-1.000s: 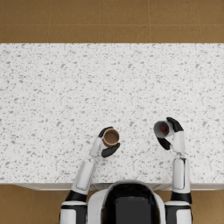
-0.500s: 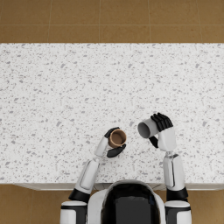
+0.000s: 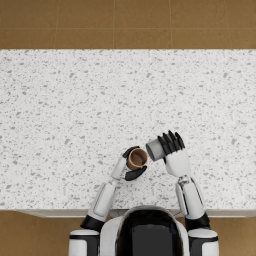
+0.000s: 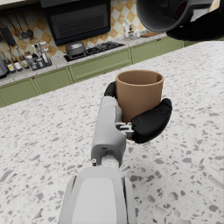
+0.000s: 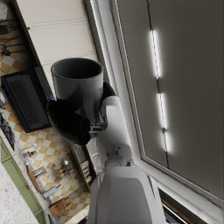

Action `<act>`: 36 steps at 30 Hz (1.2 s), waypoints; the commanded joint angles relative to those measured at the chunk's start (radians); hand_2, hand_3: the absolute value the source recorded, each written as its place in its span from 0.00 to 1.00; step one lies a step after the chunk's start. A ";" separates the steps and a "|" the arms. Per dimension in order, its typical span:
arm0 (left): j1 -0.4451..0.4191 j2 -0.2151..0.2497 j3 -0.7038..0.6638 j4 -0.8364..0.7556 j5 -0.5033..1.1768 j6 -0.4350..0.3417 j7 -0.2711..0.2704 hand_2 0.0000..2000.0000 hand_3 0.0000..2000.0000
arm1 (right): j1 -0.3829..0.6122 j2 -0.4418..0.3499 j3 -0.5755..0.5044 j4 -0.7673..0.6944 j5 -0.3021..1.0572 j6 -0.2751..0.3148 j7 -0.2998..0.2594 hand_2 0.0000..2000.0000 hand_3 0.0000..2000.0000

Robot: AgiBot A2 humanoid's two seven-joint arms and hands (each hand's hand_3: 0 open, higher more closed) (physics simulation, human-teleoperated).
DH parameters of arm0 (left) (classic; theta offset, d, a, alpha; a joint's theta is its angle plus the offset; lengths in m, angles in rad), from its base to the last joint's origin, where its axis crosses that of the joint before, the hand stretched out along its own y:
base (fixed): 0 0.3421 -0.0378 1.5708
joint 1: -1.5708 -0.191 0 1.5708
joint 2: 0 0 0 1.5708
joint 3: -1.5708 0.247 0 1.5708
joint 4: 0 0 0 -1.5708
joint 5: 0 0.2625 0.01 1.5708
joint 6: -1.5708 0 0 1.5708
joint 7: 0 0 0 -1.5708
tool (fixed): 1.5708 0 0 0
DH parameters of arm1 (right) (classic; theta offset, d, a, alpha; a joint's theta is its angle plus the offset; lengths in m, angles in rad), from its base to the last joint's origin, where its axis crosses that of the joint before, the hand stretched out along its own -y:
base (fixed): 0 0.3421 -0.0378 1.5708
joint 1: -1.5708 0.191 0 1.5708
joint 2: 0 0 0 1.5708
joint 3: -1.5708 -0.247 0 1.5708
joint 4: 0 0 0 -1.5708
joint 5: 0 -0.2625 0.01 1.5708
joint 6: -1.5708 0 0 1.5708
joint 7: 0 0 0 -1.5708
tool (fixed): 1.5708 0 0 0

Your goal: Pick up two cups and pour the berry on the right into the cup on the left

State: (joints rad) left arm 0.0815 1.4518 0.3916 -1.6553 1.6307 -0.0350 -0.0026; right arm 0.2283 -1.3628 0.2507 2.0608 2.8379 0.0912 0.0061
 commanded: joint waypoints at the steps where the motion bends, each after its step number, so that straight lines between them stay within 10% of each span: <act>1: 0.008 0.006 -0.004 -0.009 0.000 0.000 0.000 1.00 0.64 | 0.013 -0.015 0.017 0.012 0.032 0.000 0.000 1.00 0.64; 21: 0.016 0.033 -0.007 -0.001 0.000 -0.001 0.001 1.00 0.64 | -0.002 -0.031 0.036 0.023 0.569 -0.005 0.001 1.00 0.64; 36: -0.001 0.030 -0.015 0.001 0.000 -0.002 0.000 1.00 0.64 | -0.002 -0.031 0.036 0.023 0.627 -0.004 0.001 1.00 0.64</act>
State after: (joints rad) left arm 0.0804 1.4823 0.3770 -1.6547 1.6306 -0.0370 -0.0020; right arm 0.2261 -1.3939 0.2872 2.0843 3.4646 0.0871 0.0073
